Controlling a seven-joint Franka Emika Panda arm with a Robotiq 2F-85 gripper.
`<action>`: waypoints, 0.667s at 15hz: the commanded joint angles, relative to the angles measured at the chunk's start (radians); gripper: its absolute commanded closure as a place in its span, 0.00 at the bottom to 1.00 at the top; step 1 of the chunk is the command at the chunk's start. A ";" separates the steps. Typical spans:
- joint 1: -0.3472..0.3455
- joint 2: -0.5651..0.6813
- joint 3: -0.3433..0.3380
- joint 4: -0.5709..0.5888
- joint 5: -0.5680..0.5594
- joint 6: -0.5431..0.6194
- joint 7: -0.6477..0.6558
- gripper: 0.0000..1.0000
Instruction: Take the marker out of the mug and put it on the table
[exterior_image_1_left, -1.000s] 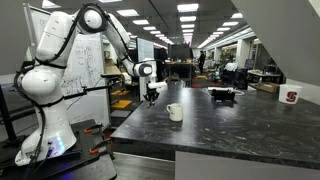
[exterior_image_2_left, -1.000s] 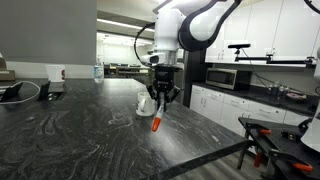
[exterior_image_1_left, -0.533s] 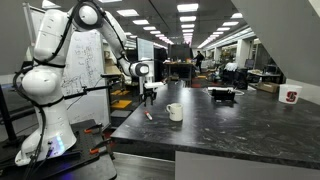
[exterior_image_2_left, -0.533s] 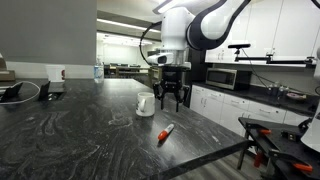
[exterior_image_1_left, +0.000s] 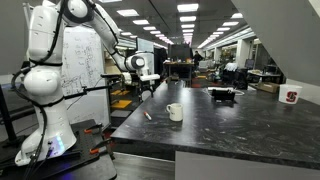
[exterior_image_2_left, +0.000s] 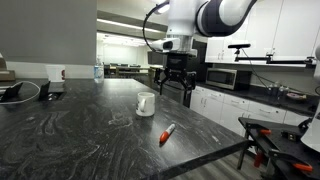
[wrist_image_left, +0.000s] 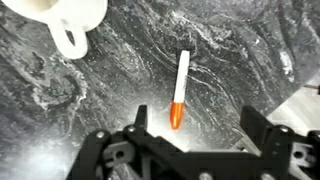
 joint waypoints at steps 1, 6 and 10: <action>0.019 -0.053 -0.011 -0.028 0.001 -0.021 0.008 0.00; 0.039 -0.068 -0.008 -0.024 0.002 -0.028 0.019 0.00; 0.064 -0.069 -0.008 -0.030 -0.016 -0.025 0.046 0.00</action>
